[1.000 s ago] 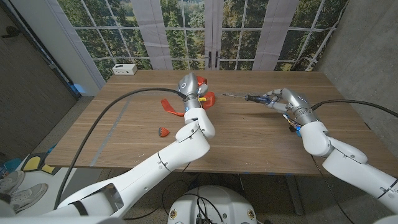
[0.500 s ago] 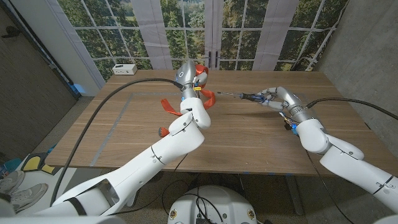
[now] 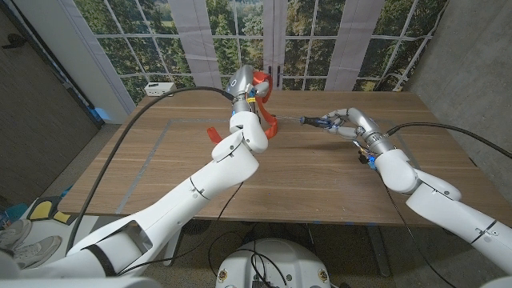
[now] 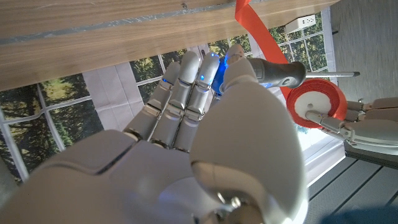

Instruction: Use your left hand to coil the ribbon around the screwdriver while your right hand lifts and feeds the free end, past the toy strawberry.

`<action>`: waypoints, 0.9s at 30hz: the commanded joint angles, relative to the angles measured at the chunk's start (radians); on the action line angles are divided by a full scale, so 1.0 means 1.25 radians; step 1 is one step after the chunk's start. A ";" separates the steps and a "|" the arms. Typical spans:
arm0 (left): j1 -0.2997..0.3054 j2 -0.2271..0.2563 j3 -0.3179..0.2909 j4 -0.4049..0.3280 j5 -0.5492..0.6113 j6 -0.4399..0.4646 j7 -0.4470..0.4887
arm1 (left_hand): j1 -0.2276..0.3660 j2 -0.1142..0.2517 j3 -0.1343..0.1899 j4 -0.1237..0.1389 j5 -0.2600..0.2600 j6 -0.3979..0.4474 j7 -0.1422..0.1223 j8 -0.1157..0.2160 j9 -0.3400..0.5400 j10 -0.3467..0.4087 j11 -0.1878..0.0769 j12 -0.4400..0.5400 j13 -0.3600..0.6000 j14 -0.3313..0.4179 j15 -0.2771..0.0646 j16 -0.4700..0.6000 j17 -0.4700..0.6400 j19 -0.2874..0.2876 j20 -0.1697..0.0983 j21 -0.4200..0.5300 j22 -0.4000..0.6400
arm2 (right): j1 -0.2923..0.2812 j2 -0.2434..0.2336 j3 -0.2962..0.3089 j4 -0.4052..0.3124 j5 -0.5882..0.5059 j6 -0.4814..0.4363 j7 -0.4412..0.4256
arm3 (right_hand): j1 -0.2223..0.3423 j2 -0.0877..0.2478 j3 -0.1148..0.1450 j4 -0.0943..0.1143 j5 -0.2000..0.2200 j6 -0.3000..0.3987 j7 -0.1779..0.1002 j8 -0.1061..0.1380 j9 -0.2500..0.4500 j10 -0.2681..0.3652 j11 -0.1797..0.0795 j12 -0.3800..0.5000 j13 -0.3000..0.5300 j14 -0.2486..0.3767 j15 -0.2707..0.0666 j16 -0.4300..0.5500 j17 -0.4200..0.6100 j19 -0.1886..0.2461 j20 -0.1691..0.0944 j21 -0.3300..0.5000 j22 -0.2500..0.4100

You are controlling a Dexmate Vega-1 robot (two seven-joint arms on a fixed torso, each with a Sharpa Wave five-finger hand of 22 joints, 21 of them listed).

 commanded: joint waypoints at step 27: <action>-0.022 0.046 -0.058 -0.108 -0.074 -0.073 -0.143 | 0.055 0.065 0.027 0.013 0.005 0.136 -0.093 -0.010 0.033 0.182 -0.176 0.037 0.121 0.149 -0.197 -0.008 0.100 -0.014 -0.004 0.045 -0.002 | 0.184 0.098 -0.143 0.116 -0.067 0.017 0.046 | -0.011 0.033 -0.007 0.002 0.001 0.181 0.036 -0.006 0.048 0.008 0.002 -0.012 0.002 -0.001 -0.080 0.017 -0.011 -0.009 -0.014 0.029 -0.006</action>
